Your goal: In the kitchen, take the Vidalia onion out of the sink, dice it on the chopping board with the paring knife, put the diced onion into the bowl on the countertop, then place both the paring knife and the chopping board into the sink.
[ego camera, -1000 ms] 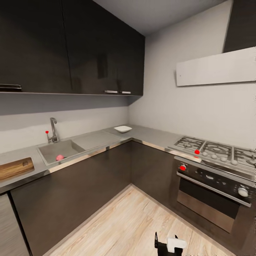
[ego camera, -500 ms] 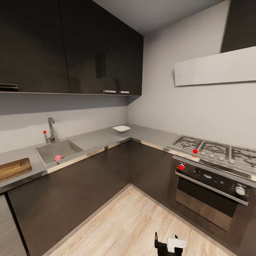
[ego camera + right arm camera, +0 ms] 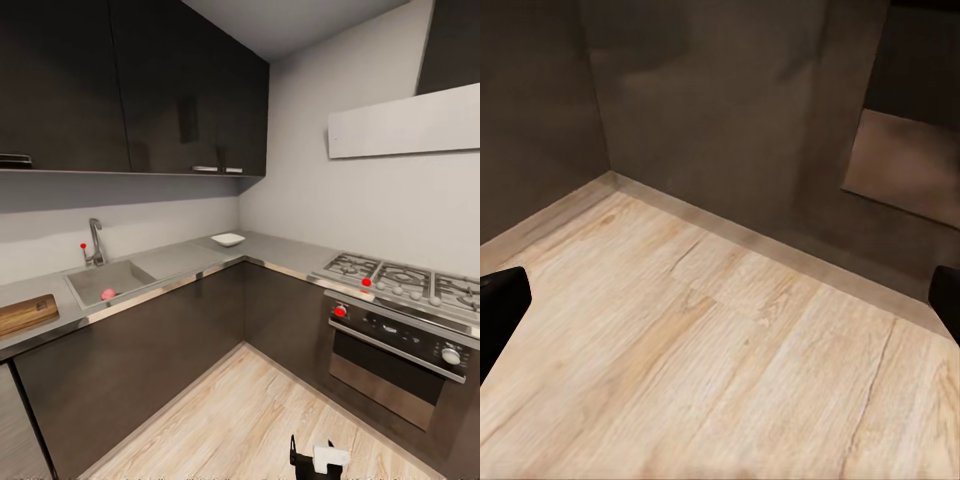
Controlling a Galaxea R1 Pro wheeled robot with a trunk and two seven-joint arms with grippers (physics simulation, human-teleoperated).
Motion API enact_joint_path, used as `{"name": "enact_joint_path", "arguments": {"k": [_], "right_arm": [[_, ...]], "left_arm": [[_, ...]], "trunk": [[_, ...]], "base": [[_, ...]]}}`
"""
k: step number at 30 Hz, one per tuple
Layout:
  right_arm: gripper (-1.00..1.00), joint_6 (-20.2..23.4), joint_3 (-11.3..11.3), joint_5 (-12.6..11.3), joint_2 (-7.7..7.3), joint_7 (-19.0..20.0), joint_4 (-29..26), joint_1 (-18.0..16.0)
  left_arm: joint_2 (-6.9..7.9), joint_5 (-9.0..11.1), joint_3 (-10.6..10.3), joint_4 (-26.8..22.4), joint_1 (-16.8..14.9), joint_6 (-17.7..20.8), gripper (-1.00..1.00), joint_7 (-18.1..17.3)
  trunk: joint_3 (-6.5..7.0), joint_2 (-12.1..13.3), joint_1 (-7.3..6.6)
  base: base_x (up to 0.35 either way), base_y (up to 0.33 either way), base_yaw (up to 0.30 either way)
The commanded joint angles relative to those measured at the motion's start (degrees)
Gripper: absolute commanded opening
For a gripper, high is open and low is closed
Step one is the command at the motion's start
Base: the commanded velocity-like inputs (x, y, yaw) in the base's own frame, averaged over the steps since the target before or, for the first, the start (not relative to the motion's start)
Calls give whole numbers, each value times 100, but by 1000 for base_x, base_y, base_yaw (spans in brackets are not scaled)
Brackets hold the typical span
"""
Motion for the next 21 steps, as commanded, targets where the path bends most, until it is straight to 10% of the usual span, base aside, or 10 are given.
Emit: {"name": "enact_joint_path", "arguments": {"k": [1,21], "right_arm": [[100,-6,-23,61,2,-42,3,-4],[100,-6,-23,61,2,-42,6,-4]], "left_arm": [[2,54,-17,-7,2,-7,100,1],[2,54,-17,-7,2,-7,100,1]], "trunk": [[-15,-3,0],[-195,-3,0]], "base": [[0,0,0],[0,0,-6]]}}
